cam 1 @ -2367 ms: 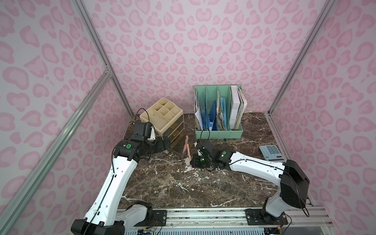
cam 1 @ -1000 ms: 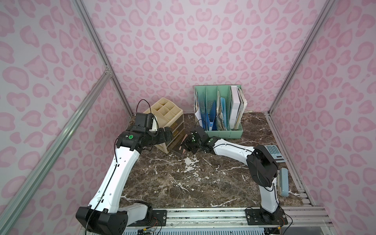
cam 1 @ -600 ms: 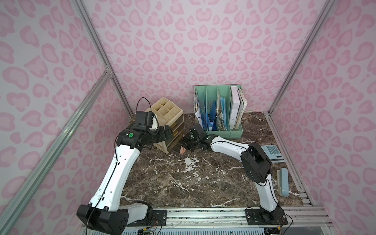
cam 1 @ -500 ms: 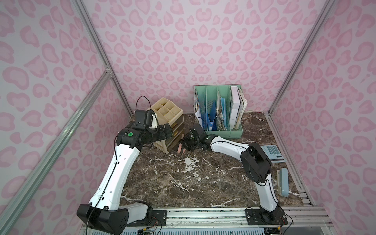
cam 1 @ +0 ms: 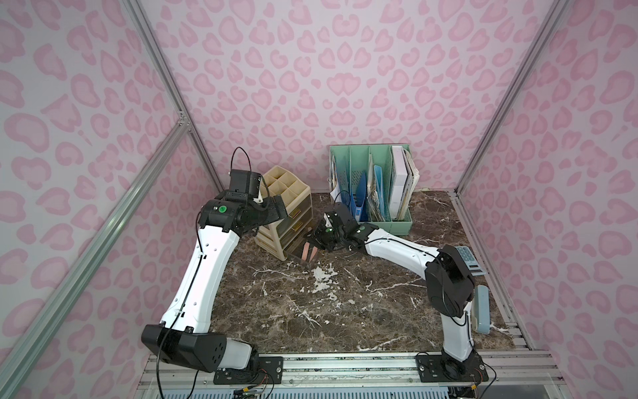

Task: Place the fruit knives into the drawer by color
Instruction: Place the fruit knife in the drawer, then close the drawer in the storage box.

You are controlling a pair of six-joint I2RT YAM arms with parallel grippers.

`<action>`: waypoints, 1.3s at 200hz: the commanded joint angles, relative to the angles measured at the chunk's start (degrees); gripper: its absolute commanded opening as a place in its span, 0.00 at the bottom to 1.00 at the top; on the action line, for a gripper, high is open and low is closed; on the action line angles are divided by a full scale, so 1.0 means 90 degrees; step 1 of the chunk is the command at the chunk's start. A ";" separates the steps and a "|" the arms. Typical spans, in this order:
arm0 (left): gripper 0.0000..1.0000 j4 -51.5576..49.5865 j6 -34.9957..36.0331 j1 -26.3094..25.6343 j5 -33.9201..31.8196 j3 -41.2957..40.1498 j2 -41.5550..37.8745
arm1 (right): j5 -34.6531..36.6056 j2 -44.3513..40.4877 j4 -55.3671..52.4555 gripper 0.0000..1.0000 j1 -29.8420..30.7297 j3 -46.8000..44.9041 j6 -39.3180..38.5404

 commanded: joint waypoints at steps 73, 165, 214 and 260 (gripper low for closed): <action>0.82 -0.0613 -0.0786 0.0361 -0.0075 0.0059 0.0414 | 0.0543 -0.1649 -0.0580 0.09 -0.0161 -0.1850 -0.1878; 0.77 -0.0491 -0.0752 0.0510 0.0014 0.0411 0.1071 | 0.0437 -0.1159 -0.0292 0.00 -0.0572 -0.1998 -0.1990; 0.76 -0.0485 -0.0698 0.0538 0.0010 0.0380 0.1194 | 0.0245 -0.0448 -0.0185 0.00 -0.0805 -0.1544 -0.2130; 0.76 -0.0490 -0.0664 0.0577 0.0006 0.0362 0.1290 | 0.0139 0.0202 -0.0237 0.00 -0.0857 -0.0867 -0.2214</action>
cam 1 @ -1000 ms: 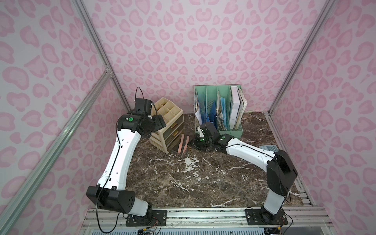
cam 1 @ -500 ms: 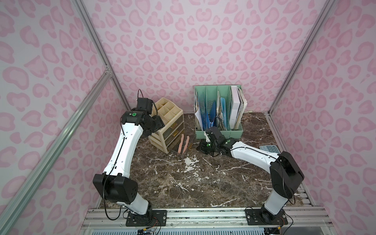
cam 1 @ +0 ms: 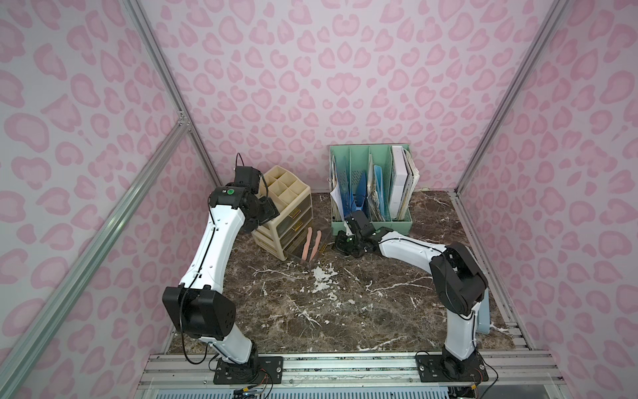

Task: Place the fruit knives into the drawer by color
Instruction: Close the drawer in the storage box.

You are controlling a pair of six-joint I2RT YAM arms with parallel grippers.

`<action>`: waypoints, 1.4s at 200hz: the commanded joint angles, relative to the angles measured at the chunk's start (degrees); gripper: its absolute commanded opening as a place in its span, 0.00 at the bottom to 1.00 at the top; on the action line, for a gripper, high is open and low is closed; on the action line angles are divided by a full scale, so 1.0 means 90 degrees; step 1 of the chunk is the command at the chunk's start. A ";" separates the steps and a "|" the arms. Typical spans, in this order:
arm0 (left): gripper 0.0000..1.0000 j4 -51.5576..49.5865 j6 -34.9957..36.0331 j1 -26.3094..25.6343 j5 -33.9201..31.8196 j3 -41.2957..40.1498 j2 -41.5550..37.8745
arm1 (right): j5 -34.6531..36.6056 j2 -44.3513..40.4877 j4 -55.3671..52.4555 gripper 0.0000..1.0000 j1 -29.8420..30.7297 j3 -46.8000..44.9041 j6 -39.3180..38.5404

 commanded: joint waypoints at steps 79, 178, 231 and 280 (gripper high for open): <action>0.76 0.0071 0.0128 0.0059 0.0072 0.0027 0.0155 | -0.0148 0.0800 -0.0115 0.00 -0.0002 0.0812 -0.0167; 0.76 0.0186 0.0172 0.0098 0.0306 0.0020 0.0252 | -0.0210 0.1595 -0.0393 0.00 0.0389 0.2050 -0.0188; 0.76 0.0200 0.0168 0.0140 0.0410 0.0025 0.0271 | -0.0225 0.2211 -0.0768 0.00 0.0503 0.3062 -0.0216; 0.76 0.0227 0.0153 0.0186 0.0515 -0.0005 0.0292 | -0.0298 0.2707 -0.1053 0.00 0.0556 0.3873 -0.0245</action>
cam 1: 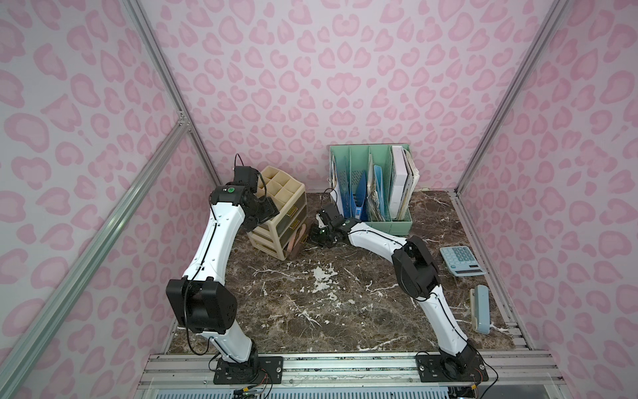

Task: Place the fruit knives into the drawer by color
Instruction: Close the drawer in the storage box.

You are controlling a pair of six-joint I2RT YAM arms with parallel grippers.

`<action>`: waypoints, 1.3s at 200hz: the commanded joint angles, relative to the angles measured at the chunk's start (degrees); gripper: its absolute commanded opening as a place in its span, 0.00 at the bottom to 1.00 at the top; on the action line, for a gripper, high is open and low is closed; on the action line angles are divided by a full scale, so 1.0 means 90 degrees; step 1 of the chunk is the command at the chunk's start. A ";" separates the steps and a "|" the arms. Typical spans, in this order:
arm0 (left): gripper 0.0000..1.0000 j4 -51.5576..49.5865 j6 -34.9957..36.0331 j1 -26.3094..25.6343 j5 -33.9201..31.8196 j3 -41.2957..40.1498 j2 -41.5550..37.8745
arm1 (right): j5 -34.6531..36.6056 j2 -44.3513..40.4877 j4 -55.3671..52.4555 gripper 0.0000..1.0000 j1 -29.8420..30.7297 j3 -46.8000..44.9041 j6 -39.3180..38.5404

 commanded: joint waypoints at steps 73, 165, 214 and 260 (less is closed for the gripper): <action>0.76 0.0035 0.0012 0.0065 0.0240 -0.0061 0.0043 | -0.0198 0.0689 -0.0449 0.00 0.0109 0.1236 -0.0085; 0.76 0.0077 0.0002 0.0075 0.0273 -0.0072 0.0035 | -0.0418 0.0456 -0.0003 0.00 0.0113 0.0874 -0.0234; 0.76 0.0011 0.0084 0.0080 0.0162 0.0025 -0.0058 | 0.0076 -0.0085 -0.0607 0.00 0.0183 0.0515 -0.0700; 0.76 -0.0074 0.0177 0.0081 0.0059 -0.0010 -0.0306 | 0.0263 -0.1091 -0.0395 0.08 0.0244 -0.0735 -0.0855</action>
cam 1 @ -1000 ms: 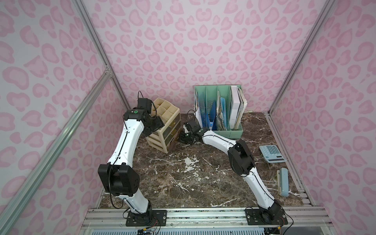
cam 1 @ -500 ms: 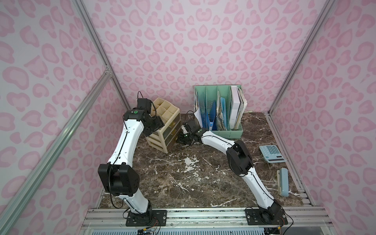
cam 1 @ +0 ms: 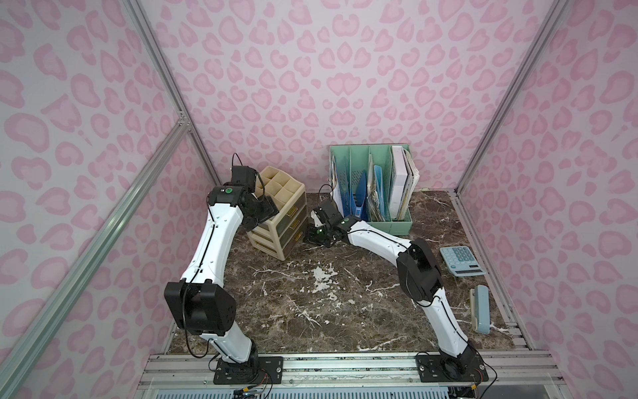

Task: Place the fruit knives into the drawer by color
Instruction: Close the drawer in the storage box, then adjust the storage box at the center of the board.

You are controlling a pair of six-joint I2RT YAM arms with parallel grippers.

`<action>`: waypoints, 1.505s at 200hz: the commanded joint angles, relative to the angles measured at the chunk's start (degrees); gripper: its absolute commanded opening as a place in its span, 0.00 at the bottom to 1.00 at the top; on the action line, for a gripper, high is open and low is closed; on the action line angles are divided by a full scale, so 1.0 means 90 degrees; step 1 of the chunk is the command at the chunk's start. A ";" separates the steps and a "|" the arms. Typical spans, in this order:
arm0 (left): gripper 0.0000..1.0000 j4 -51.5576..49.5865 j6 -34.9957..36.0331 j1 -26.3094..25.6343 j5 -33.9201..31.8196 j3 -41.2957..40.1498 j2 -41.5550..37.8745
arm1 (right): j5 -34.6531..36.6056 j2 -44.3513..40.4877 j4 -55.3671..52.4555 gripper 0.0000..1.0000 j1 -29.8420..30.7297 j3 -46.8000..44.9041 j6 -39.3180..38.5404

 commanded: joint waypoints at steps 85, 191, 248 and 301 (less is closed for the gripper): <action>0.76 -0.0145 0.0374 0.0009 -0.0452 0.0564 0.0327 | 0.0562 -0.2016 0.0218 0.53 0.0156 -0.1851 -0.0609; 0.76 -0.0174 0.0341 0.0146 -0.0246 0.1834 0.1634 | 0.0896 -0.2630 -0.0153 0.63 0.0075 -0.2107 -0.1100; 0.84 -0.0183 0.0562 0.0166 -0.0183 0.1208 0.0567 | 0.0984 -0.3279 -0.0388 0.72 -0.0528 -0.2131 -0.1746; 0.99 0.0309 0.1052 0.0170 -0.0498 -0.0217 -0.0665 | 0.1621 -0.3956 -0.0702 0.99 -0.1780 -0.2367 -0.2741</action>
